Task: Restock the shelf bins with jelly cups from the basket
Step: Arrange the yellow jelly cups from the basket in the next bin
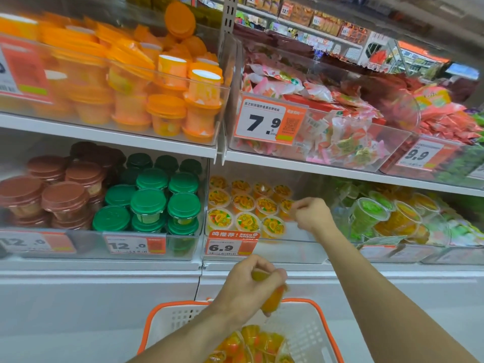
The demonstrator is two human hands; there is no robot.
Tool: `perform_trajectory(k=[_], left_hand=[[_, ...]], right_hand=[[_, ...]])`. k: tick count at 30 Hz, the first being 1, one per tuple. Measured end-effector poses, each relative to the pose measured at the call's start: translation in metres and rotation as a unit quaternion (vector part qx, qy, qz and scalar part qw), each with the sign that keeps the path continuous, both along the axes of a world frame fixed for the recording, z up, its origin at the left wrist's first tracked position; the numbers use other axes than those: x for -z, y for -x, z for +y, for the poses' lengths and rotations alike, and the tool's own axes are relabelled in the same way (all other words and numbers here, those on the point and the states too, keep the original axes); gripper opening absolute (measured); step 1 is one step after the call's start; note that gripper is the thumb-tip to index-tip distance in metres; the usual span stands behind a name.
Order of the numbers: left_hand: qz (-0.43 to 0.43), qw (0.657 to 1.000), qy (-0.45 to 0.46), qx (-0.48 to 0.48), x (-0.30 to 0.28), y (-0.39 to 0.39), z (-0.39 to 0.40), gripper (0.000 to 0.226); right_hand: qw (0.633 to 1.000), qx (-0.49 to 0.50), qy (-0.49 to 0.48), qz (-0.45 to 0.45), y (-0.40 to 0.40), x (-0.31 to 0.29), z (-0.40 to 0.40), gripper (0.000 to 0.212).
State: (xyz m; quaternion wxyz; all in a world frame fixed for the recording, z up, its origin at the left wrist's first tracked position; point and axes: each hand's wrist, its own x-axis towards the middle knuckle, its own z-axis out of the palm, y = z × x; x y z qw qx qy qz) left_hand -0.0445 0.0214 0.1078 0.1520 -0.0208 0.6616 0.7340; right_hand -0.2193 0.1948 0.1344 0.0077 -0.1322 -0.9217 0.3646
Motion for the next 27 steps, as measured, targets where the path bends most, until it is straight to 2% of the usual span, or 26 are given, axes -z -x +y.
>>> perform_trajectory(k=[2,3,5,7,8,10,13,16,18,20,22,24,27], left_hand=[[0.032,0.998,0.039,-0.033,0.001,0.001,0.002,0.039],[0.051,0.996,0.063,-0.044,0.003,0.001,0.002,0.047],[0.091,0.99,0.082,-0.064,0.003,0.001,0.003,0.06],[0.151,0.98,0.097,-0.082,0.003,0.0,0.004,0.069],[0.181,0.973,0.109,-0.092,0.004,0.001,0.005,0.075],[0.222,0.96,0.136,-0.105,0.007,0.002,0.006,0.083],[0.26,0.946,0.168,-0.093,0.006,0.002,0.004,0.089],[0.323,0.923,0.198,-0.07,0.001,0.004,0.005,0.093],[0.371,0.879,0.285,-0.09,0.003,0.006,0.007,0.08],[0.366,0.835,0.393,-0.122,0.005,0.007,0.007,0.068],[0.324,0.807,0.481,-0.109,0.004,0.009,0.007,0.062],[0.283,0.801,0.523,-0.074,0.003,0.011,0.006,0.057],[0.271,0.792,0.544,-0.062,0.002,0.014,0.003,0.053]], right_hand=[[0.994,-0.064,0.042,0.074,-0.033,-0.019,-0.005,0.006],[0.988,-0.106,0.101,0.059,-0.053,-0.03,-0.009,0.005],[0.961,-0.215,0.159,-0.066,-0.091,-0.049,-0.016,0.025],[0.93,-0.299,0.103,-0.187,-0.118,-0.062,-0.02,0.046],[0.92,-0.325,0.067,-0.21,-0.126,-0.065,-0.022,0.054],[0.922,-0.343,-0.006,-0.177,-0.136,-0.069,-0.025,0.066],[0.926,-0.35,-0.12,-0.078,-0.139,-0.071,-0.03,0.067],[0.941,-0.328,-0.087,-0.017,-0.131,-0.071,-0.022,0.055],[0.959,-0.276,-0.062,0.018,-0.112,-0.069,-0.01,0.055],[0.974,-0.205,-0.09,0.038,-0.082,-0.064,0.005,0.058],[0.976,-0.132,-0.174,0.022,-0.051,-0.056,0.017,0.064],[0.964,-0.092,-0.249,-0.021,-0.028,-0.045,0.025,0.072],[0.955,-0.096,-0.267,-0.084,-0.006,-0.027,0.028,0.066]])
